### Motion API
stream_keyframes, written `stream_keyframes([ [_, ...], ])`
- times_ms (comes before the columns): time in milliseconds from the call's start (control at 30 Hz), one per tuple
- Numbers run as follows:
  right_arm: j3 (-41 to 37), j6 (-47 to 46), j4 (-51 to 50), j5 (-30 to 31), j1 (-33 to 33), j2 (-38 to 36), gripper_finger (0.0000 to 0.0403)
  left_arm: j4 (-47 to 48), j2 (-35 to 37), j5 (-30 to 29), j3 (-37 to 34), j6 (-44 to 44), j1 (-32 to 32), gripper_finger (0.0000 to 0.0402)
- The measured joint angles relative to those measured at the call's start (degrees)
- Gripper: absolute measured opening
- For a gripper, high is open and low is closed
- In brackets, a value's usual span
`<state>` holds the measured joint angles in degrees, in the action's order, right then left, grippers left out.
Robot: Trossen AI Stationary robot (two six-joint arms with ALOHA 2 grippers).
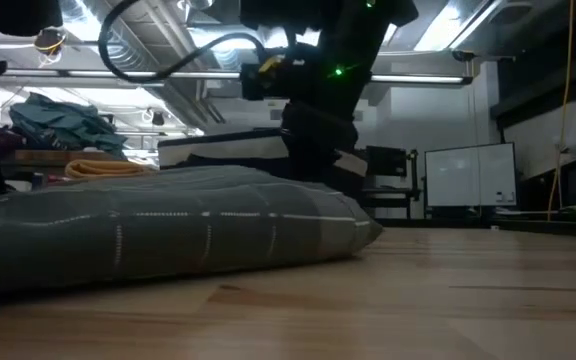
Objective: Fold towel
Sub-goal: Fold the gray patterned towel
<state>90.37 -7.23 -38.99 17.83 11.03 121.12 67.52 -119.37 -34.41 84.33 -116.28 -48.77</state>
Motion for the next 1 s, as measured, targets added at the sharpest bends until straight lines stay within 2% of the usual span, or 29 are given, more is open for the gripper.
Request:
stream_keyframes([
  [200, 0.00, 0.12, -3.83, -0.21, 0.07, -0.03, 0.0034, -0.46, 0.00, 0.02, 0.00, 4.11, 0.02, 0.0017],
  [500, 0.00, 0.03, -4.38, -3.26, 1.91, -1.87, 0.0035, -0.63, 0.00, -0.01, 0.00, 4.23, 0.02, 0.0056],
  [700, 0.00, 1.00, -3.61, -4.38, 5.13, -4.91, 0.0035, -0.67, 0.00, -0.02, -0.02, 3.97, 0.11, 0.0060],
  [900, 0.00, 4.06, 5.66, -16.05, 7.26, -4.77, 0.0035, -0.92, 0.00, -0.04, -0.02, 4.29, 0.13, 0.0049],
  [1000, 0.00, 4.62, 11.01, -18.66, 7.56, -3.24, 0.0035, -0.96, 0.00, -0.07, -0.02, 4.25, 0.13, 0.0048],
])
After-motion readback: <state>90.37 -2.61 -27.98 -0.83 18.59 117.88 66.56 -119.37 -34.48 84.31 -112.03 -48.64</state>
